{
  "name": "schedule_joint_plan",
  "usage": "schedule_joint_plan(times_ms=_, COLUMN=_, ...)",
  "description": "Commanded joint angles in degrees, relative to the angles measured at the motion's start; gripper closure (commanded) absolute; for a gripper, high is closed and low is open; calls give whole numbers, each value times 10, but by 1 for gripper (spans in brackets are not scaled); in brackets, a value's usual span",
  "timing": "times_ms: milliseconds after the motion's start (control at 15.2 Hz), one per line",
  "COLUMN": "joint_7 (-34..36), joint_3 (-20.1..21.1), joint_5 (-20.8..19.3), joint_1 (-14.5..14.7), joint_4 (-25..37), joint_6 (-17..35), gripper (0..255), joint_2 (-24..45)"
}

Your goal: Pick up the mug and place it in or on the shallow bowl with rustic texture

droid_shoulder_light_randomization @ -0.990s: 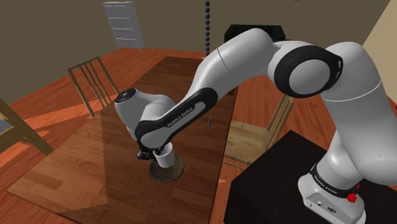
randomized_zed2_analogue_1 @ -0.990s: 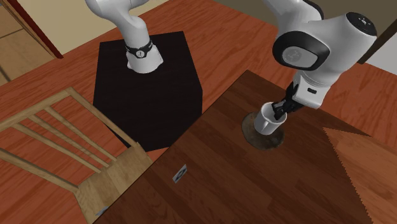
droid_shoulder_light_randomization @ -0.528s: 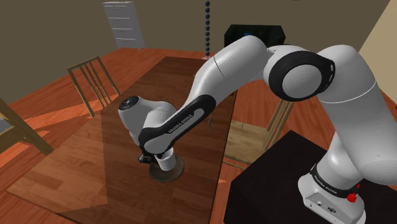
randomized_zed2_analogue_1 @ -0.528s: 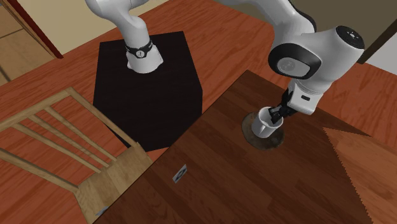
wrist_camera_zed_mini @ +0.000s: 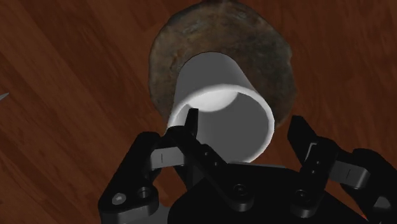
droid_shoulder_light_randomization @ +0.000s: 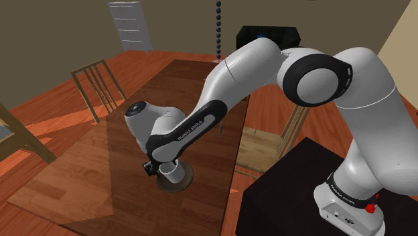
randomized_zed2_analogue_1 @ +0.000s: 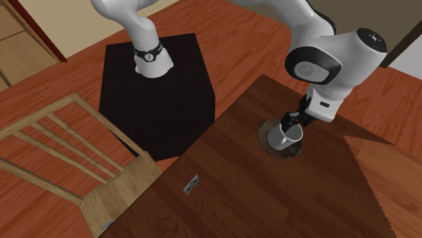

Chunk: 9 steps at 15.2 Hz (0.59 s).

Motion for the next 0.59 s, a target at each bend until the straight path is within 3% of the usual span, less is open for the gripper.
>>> schedule_joint_plan(times_ms=0, joint_7=0, joint_3=0, joint_5=0, joint_1=0, joint_4=0, joint_6=0, gripper=0, joint_2=0)
schedule_joint_plan(times_ms=528, joint_7=-7, joint_3=9, joint_5=12, joint_1=-3, joint_4=16, joint_6=-52, gripper=0, joint_2=-36)
